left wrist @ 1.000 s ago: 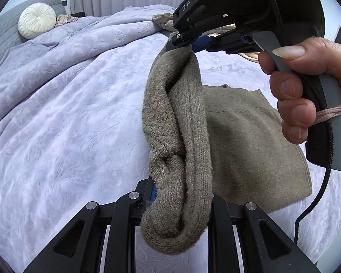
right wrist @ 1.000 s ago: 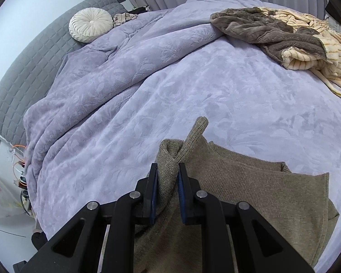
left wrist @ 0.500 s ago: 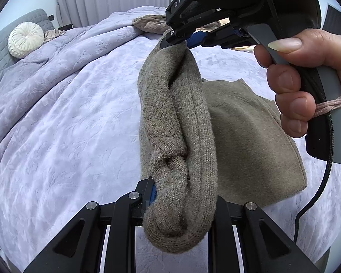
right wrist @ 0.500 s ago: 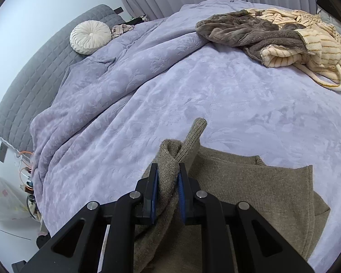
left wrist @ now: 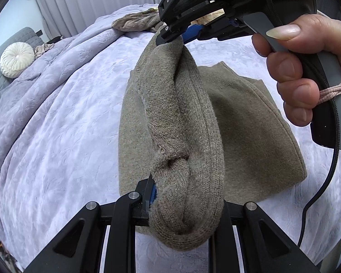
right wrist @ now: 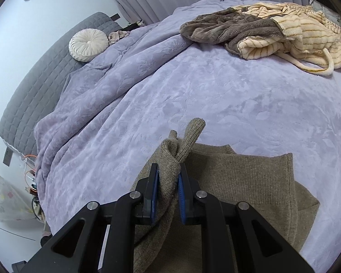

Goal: Fold small clothes
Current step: 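Carry the lifted side with both grippers over onto the other half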

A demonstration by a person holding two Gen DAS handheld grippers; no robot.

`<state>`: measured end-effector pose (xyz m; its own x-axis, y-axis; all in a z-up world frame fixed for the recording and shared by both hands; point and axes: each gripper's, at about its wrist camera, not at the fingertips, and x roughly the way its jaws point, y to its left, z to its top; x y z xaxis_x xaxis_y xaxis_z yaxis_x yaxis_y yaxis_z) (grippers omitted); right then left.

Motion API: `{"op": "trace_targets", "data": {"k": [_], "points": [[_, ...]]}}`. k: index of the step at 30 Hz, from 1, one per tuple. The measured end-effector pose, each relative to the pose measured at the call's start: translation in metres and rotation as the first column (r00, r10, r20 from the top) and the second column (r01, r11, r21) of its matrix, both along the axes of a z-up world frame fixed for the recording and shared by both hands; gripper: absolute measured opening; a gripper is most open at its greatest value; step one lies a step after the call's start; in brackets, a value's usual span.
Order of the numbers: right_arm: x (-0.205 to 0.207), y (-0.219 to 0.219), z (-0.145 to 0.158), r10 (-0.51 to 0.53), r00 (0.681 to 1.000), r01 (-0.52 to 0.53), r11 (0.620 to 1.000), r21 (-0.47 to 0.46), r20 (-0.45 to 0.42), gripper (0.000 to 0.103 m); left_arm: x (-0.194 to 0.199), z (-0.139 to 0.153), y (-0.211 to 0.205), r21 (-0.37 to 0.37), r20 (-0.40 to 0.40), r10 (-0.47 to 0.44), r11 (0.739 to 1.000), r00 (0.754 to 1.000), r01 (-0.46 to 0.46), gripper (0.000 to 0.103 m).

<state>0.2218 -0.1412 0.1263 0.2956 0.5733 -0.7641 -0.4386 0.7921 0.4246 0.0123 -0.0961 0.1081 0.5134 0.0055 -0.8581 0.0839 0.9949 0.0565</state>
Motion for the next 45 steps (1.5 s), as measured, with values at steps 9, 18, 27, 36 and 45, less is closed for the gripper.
{"op": "trace_targets", "data": {"k": [9, 18, 27, 36, 45], "points": [[0.001, -0.038, -0.002, -0.003, 1.000, 0.003, 0.999, 0.033, 0.009, 0.017, 0.010, 0.001, -0.033, 0.050, -0.027, -0.041, 0.998, 0.999, 0.043, 0.022], [0.001, -0.078, -0.004, -0.023, 1.000, 0.022, 0.999, 0.047, 0.012, 0.017, 0.022, -0.005, -0.071, 0.092, -0.050, -0.089, 0.991, 0.995, 0.093, 0.022], [0.002, -0.110, -0.010, -0.041, 0.999, 0.040, 0.997, 0.068, 0.009, 0.017, 0.028, -0.009, -0.105, 0.130, -0.066, -0.121, 0.983, 0.990, 0.128, 0.022], [0.008, -0.136, -0.037, -0.082, 0.996, 0.084, 0.993, 0.078, -0.034, 0.017, 0.031, -0.025, -0.127, 0.182, -0.096, -0.141, 0.971, 0.985, 0.157, 0.022], [0.012, -0.162, -0.059, -0.120, 0.990, 0.127, 0.987, 0.099, -0.077, 0.017, 0.033, -0.039, -0.149, 0.265, -0.100, -0.163, 0.946, 0.982, 0.184, 0.022]]}}
